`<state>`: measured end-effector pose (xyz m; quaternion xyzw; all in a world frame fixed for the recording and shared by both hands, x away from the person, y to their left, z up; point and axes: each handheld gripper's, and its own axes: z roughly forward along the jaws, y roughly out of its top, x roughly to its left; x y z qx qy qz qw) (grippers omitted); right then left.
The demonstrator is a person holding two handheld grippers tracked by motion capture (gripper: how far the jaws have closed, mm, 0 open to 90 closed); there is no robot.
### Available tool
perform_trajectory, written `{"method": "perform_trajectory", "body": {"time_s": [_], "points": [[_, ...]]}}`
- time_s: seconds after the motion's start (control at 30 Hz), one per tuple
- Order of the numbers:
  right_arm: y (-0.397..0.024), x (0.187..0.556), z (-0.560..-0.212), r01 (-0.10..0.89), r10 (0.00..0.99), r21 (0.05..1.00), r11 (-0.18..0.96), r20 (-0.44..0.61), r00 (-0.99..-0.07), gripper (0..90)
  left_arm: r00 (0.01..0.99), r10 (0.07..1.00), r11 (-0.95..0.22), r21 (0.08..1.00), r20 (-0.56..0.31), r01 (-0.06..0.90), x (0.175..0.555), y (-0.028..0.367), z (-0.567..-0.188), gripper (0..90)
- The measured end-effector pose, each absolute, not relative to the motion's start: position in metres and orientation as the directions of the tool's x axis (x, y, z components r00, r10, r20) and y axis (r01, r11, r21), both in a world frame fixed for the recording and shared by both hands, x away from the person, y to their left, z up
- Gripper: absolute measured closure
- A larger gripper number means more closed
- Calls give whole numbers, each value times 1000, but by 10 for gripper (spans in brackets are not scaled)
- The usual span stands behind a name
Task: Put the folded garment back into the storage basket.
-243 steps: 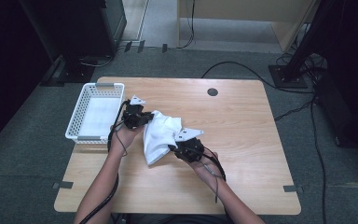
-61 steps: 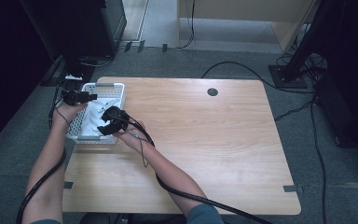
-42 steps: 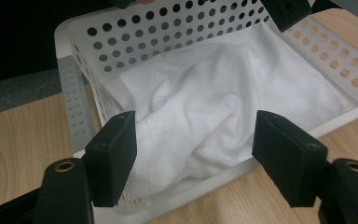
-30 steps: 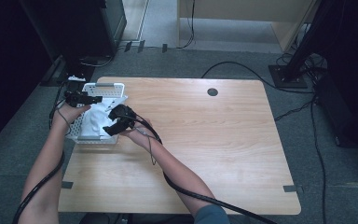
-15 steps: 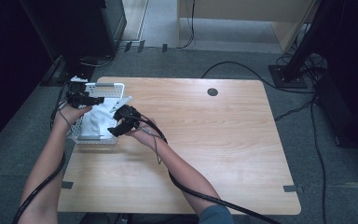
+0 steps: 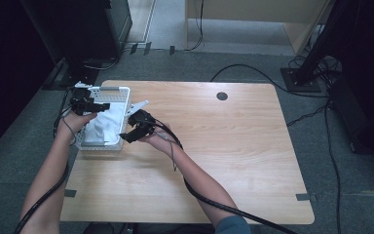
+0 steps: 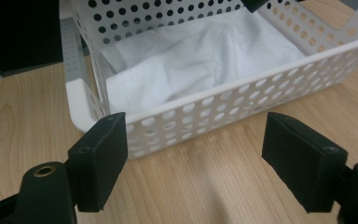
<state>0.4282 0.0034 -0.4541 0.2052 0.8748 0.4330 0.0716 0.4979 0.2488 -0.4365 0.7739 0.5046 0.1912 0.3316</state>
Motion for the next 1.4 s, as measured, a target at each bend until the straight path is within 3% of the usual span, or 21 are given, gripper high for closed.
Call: {"method": "perform_trajectory", "body": {"time_s": [1.4], "points": [[-71, 416, -465, 287, 401, 758, 586, 37, -915, 203, 430, 903, -277, 725, -29, 631, 459, 203, -440, 206]]}}
